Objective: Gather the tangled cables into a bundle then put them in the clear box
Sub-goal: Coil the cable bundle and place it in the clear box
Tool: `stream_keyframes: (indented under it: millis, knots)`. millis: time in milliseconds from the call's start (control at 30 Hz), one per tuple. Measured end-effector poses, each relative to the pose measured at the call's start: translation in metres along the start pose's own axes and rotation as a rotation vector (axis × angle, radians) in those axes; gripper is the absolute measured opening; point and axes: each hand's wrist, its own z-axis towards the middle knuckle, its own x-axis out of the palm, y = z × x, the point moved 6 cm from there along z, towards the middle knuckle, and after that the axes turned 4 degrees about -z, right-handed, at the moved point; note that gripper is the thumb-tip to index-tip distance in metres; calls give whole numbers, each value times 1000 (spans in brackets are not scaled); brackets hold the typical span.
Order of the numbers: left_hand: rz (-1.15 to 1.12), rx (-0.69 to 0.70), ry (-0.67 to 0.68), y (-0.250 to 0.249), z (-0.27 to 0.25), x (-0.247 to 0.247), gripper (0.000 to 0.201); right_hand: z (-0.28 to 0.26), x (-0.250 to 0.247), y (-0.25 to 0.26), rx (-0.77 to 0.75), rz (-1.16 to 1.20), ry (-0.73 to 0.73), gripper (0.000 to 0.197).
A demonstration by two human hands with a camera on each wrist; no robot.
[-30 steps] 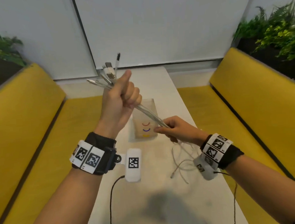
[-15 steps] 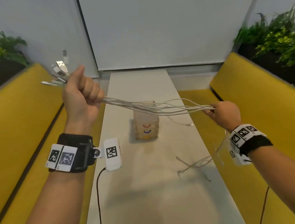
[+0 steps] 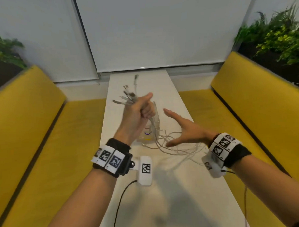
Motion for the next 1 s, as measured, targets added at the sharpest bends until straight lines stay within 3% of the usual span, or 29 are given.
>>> stream_keyframes:
  millis: [67, 167, 267, 367, 500, 533, 600, 633, 667, 733, 800, 933, 1000]
  knots:
    - [9, -30, 29, 17, -2, 19, 44, 8, 11, 38, -170, 256, -96, 93]
    - [14, -59, 122, 19, -6, 41, 46, 9, 25, 53, -170, 577, -169, 13]
    - [-50, -89, 147, 8, -12, 44, 49, 1, 43, 43, -69, 637, -100, 39]
    - [-70, -98, 197, 1, -25, 49, 47, -2, 50, 40, -34, 523, -4, 49]
    - [-46, -166, 478, 4, -48, 68, 42, 3, 45, 34, 17, 252, 11, 77]
    - [-27, -227, 567, 9, -56, 71, 38, 4, 41, 31, 19, 189, 37, 71]
    - [86, -374, 728, 17, -74, 73, 31, 6, 27, 26, 40, -12, 100, 34]
    - [226, -436, 782, 23, -82, 71, 31, 7, 16, 22, 61, -103, 119, 13]
    - [436, -499, 803, 30, -88, 66, 32, 8, 7, 19, 65, -177, 118, 9]
    - [911, -575, 740, 47, -88, 45, 34, 10, -5, 15, 75, -284, 153, 31]
    - [1195, -560, 678, 67, -79, 25, 45, 14, -8, 10, 80, -307, 244, 31]
    - [1421, -462, 396, 92, -53, -24, 43, 9, -6, 18, 104, -66, 379, 16]
    - [1382, -405, 297, 92, -47, -31, 43, 8, 0, 16, 123, -44, 366, 14]
